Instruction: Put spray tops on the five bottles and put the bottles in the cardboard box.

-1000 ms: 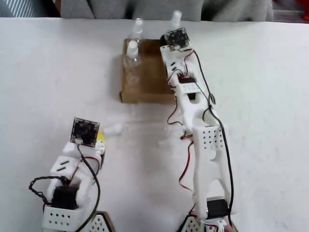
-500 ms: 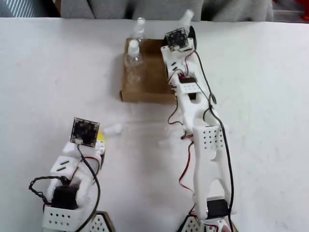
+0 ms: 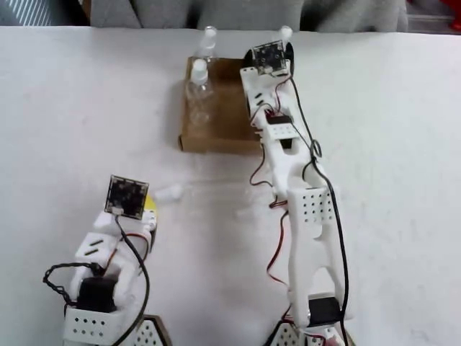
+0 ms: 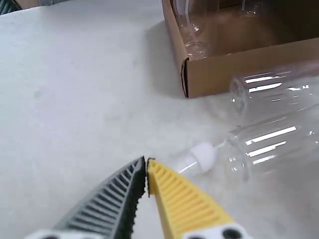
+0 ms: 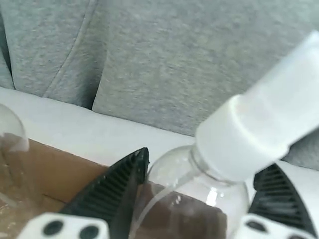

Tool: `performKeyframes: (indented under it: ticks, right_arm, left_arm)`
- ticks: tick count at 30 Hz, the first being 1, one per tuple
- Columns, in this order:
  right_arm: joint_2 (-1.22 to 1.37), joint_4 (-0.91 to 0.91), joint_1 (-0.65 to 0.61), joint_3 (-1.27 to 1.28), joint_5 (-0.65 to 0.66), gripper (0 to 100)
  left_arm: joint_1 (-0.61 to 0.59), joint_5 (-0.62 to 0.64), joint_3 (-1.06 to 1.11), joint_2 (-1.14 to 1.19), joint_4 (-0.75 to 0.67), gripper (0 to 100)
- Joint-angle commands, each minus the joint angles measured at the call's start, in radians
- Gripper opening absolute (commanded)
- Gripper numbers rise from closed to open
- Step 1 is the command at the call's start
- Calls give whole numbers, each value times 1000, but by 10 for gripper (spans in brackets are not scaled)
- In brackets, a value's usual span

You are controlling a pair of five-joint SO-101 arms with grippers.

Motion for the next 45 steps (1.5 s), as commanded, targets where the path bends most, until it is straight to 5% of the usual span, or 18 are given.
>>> performKeyframes:
  ticks: [1, 14, 21, 45]
  right_arm:
    - [-90, 5, 1, -48, -9, 297]
    - [-157, 117, -2, -48, -11, 299]
    - [-160, 176, -4, -55, -91, 415]
    - [-295, 245, 4, -54, -153, 417]
  left_arm:
    - [-5, -8, -3, -12, -23, 24]
    - [-5, -8, -3, -12, -25, 24]
    - [-5, -9, -3, -12, -25, 24]
    - [-5, -9, -3, -12, -25, 26]
